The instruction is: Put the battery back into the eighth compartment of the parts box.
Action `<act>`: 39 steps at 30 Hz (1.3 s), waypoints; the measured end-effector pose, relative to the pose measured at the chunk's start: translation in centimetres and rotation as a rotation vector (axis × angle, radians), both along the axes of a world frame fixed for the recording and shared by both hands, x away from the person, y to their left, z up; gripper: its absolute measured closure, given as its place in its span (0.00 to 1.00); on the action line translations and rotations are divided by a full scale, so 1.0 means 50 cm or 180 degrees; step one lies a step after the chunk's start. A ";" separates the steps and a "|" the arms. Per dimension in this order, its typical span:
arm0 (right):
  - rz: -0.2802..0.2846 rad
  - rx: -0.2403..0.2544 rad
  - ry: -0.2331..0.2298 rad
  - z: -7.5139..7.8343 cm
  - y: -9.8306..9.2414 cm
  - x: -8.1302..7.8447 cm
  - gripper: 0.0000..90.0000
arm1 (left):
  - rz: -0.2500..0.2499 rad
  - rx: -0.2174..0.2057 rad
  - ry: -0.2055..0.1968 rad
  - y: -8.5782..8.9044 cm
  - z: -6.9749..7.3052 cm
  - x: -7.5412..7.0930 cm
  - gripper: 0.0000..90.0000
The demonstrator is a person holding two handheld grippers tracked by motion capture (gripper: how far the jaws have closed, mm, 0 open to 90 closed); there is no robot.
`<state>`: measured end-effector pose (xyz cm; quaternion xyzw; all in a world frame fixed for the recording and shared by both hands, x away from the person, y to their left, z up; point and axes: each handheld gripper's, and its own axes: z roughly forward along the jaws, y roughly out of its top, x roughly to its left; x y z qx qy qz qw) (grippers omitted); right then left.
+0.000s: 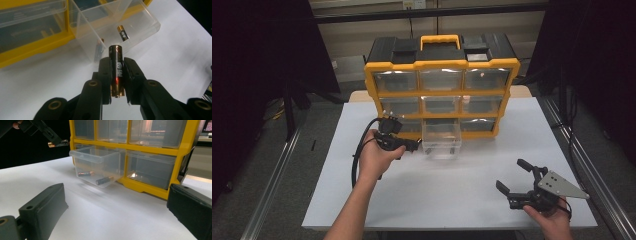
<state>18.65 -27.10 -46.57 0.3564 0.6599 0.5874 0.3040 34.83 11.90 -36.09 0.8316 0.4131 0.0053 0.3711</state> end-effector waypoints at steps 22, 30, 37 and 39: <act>0.0028 -0.0014 0.0001 0.000 0.000 0.001 0.02 | 0.0036 -0.0003 -0.0038 -0.037 0.027 0.039 0.86; 0.0030 -0.0004 0.0015 0.000 -0.001 0.001 0.02 | -0.0009 0.0017 -0.0038 -0.058 0.027 0.050 0.86; 0.0009 0.0019 0.0024 0.000 0.000 0.001 0.02 | -0.0004 0.0029 -0.0052 -0.069 0.019 0.057 0.86; 0.0033 -0.0009 0.0011 0.000 0.000 0.001 0.02 | -0.0018 -0.0008 -0.0043 -0.072 0.017 0.058 0.86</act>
